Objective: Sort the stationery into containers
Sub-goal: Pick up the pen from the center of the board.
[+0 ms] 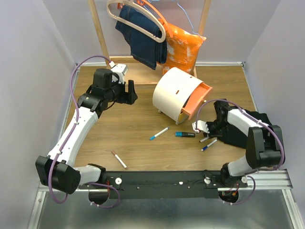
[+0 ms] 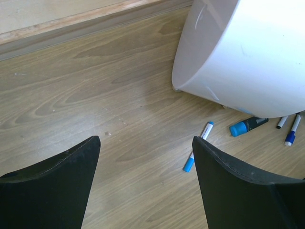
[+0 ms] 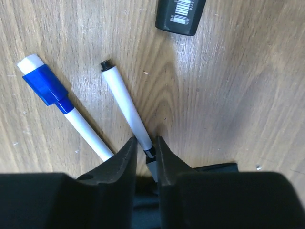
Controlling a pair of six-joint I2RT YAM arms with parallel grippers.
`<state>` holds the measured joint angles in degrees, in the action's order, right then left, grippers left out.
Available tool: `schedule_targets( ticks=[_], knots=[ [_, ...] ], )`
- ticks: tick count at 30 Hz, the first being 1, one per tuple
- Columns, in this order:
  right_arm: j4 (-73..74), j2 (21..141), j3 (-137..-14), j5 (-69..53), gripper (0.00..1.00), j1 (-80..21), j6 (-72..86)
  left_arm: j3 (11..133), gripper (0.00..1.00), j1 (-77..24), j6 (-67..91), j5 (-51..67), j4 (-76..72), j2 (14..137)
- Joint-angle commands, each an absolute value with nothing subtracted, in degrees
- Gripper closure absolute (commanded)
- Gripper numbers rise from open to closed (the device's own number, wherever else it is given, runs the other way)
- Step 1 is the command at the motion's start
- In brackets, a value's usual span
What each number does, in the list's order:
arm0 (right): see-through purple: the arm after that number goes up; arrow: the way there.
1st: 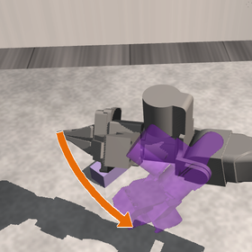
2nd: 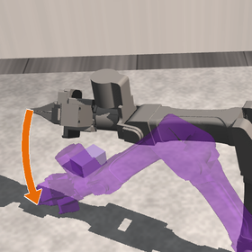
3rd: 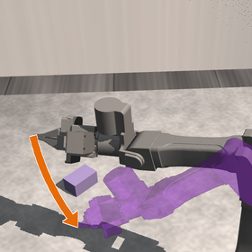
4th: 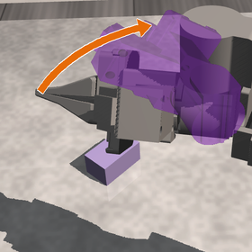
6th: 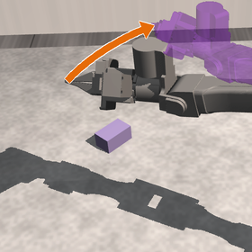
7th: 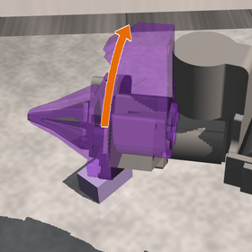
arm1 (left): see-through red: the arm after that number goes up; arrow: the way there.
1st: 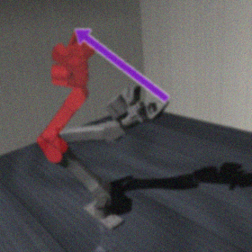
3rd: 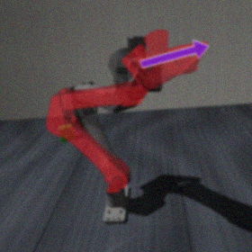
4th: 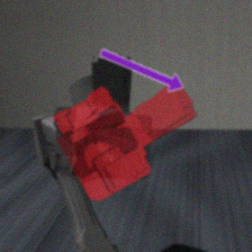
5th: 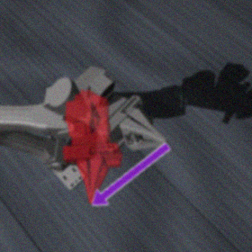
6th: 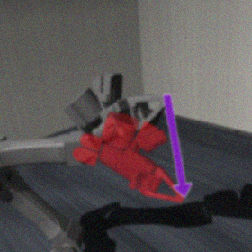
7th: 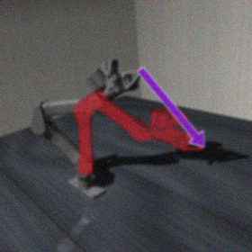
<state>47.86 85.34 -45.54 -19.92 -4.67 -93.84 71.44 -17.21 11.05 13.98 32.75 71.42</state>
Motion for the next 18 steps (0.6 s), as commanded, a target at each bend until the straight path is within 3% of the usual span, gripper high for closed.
schedule_targets(
  ticks=[1, 5, 11, 18],
  knots=[
    [44.83, 90.88, -44.12, -16.87, 0.80, -5.62, -92.11, 70.75, 0.13, -16.79, 11.51, 15.38, 32.17, 70.93],
    [47.37, 89.57, -46.57, -18.45, 0.90, -6.94, -89.22, 70.31, 0.13, -16.52, 11.69, 15.47, 31.90, 70.75],
    [55.18, 76.93, -50.88, -23.11, 0.91, -7.64, -88.07, 69.70, 0.13, -16.17, 12.22, 15.82, 31.20, 69.61],
    [66.17, 62.50, -64.76, -29.61, 0.93, -8.96, -86.31, 69.17, 0.13, -15.56, 13.09, 16.61, 29.80, 68.29]
  ],
)
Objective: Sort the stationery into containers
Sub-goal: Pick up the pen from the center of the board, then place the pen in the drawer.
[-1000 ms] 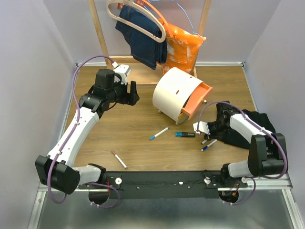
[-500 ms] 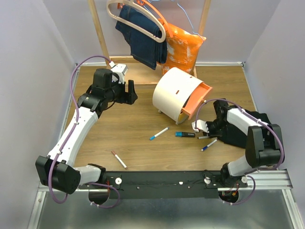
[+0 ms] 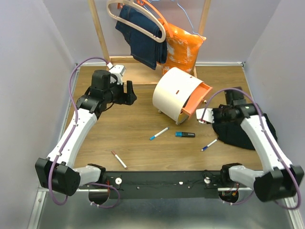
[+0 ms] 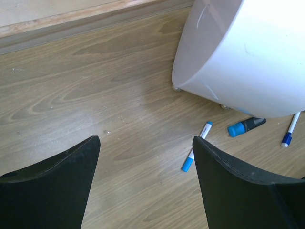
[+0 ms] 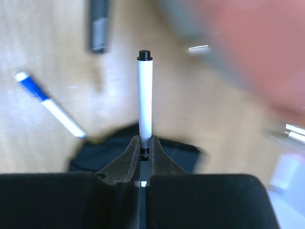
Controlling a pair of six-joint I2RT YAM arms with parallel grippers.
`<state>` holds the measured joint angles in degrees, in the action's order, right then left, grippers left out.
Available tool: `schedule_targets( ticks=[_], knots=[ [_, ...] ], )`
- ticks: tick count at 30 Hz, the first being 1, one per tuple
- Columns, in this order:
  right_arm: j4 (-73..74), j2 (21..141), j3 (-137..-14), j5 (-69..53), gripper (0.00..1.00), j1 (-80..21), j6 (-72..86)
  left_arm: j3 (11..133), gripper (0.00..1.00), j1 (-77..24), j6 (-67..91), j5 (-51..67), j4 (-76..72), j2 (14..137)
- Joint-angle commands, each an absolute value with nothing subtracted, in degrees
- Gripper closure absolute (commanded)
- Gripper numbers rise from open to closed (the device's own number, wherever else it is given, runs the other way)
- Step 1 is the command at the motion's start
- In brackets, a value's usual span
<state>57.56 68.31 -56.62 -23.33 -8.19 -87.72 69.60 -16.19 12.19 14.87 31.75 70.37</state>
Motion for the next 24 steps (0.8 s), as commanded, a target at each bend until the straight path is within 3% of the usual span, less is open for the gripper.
schedule_targets(
  ticks=[1, 6, 12, 24],
  knots=[
    [68.70, 60.84, -68.69, -30.32, 0.93, -8.96, -86.48, 69.08, 0.13, -15.56, 13.27, 16.70, 29.79, 68.12],
    [70.06, 57.57, -76.28, -31.38, 0.94, -8.88, -86.40, 68.29, 0.12, -15.38, 14.15, 17.66, 28.92, 67.06],
    [55.65, 56.25, -74.10, -29.80, 0.91, -8.96, -87.36, 67.15, 0.12, -15.12, 15.12, 18.37, 28.83, 65.57],
    [50.62, 65.39, -79.54, -30.67, 0.90, -9.23, -101.58, 63.11, 0.12, -11.61, 18.19, 20.39, 28.04, 61.44]
  ],
)
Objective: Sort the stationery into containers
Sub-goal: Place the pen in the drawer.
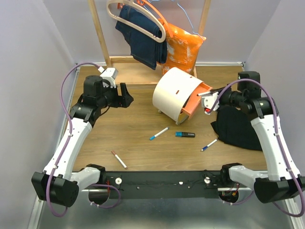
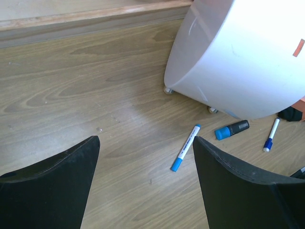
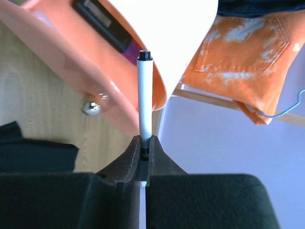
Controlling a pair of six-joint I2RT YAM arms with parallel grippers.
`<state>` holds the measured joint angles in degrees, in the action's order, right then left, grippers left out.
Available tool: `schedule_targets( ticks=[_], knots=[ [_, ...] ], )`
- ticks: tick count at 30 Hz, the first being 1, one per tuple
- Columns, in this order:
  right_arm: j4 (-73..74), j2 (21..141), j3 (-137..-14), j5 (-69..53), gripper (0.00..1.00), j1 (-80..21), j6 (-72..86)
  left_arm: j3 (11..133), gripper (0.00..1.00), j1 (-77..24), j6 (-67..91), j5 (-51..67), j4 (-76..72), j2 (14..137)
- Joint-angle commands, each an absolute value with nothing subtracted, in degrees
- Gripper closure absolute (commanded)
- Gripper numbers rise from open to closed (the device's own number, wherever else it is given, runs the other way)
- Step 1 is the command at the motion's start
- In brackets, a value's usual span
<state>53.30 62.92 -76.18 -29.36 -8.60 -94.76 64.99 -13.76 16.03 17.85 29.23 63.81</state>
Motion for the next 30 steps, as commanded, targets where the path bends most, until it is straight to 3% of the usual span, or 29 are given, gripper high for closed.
schedule_targets(
  ticks=[1, 11, 14, 15, 21, 26, 27, 30],
  knots=[
    [50.54, 66.00, -79.63, -30.59, 0.90, -9.40, -102.38, 62.76, 0.12, -11.25, 18.80, 20.56, 28.04, 61.17],
    [50.71, 69.17, -77.96, -28.57, 0.89, -11.69, -109.33, 61.44, 0.12, -9.05, 19.86, 21.36, 27.86, 59.59],
    [48.52, 69.08, -76.12, -27.60, 0.82, -12.30, -110.04, 61.17, 0.12, -8.53, 20.13, 21.62, 27.60, 59.50],
    [47.73, 68.91, -75.50, -27.51, 0.74, -12.30, -110.04, 61.17, 0.12, -8.44, 20.48, 21.71, 27.60, 59.41],
    [44.83, 67.68, -73.56, -28.48, 0.55, -12.39, -109.16, 60.91, 0.11, -8.09, 20.83, 22.06, 27.16, 59.94],
    [43.16, 66.36, -74.00, -28.92, 0.53, -12.39, -106.53, 61.26, 0.11, -8.00, 21.36, 22.59, 26.37, 60.56],
    [42.72, 65.92, -74.44, -29.09, 0.51, -12.31, -103.91, 61.43, 0.01, -8.00, 21.18, 22.76, 26.45, 60.64],
    [38.68, 62.60, -74.97, -29.88, 0.50, -12.39, -91.83, 61.70, 0.01, -8.00, 20.39, 23.11, 26.72, 60.82]
  ],
)
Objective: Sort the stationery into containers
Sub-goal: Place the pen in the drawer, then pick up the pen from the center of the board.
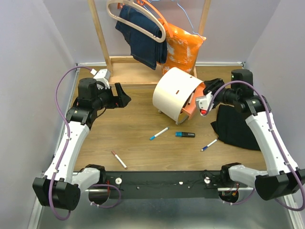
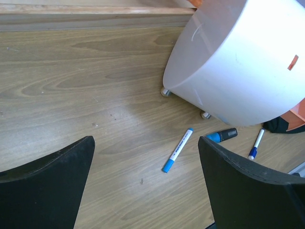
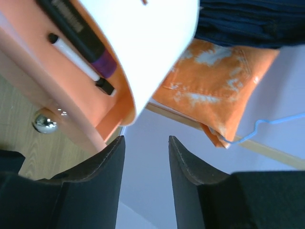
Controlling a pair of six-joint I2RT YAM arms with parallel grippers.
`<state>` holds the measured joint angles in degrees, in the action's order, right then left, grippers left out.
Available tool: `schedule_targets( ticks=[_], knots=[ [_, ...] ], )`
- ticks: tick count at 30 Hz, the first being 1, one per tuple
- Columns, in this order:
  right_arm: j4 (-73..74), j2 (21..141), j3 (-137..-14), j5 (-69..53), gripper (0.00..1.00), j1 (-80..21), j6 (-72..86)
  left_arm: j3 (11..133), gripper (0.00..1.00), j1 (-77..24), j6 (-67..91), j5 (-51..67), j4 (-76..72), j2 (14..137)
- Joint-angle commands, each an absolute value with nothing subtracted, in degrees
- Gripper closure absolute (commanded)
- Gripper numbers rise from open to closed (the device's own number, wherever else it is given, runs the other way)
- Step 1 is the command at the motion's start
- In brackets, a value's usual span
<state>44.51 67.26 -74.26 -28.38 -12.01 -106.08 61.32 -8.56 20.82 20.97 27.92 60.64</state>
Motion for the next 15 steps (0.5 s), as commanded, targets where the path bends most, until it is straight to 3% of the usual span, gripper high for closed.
schedule_targets(
  ticks=[1, 3, 7, 10, 15],
  knots=[
    [39.54, 61.71, -76.36, -29.80, 0.50, -12.39, -88.19, 61.79, 0.01, -8.00, 19.96, 23.29, 27.07, 60.82],
    [44.44, 59.87, -78.39, -29.53, 0.50, -12.39, -79.68, 61.70, 0.01, -8.00, 18.99, 24.43, 27.24, 60.99],
    [68.76, 59.77, -82.09, -29.97, 0.40, -12.39, -72.96, 61.44, 0.01, -8.09, 18.02, 26.28, 27.60, 61.70],
    [76.95, 58.80, -75.00, -31.46, 0.37, -12.39, -75.04, 61.52, 0.01, -8.35, 13.74, 28.03, 29.17, 63.01],
    [77.00, 57.66, -59.81, -32.87, 0.34, -12.39, -86.81, 63.37, 0.01, -10.19, 8.45, 25.75, 33.30, 65.38]
  ],
)
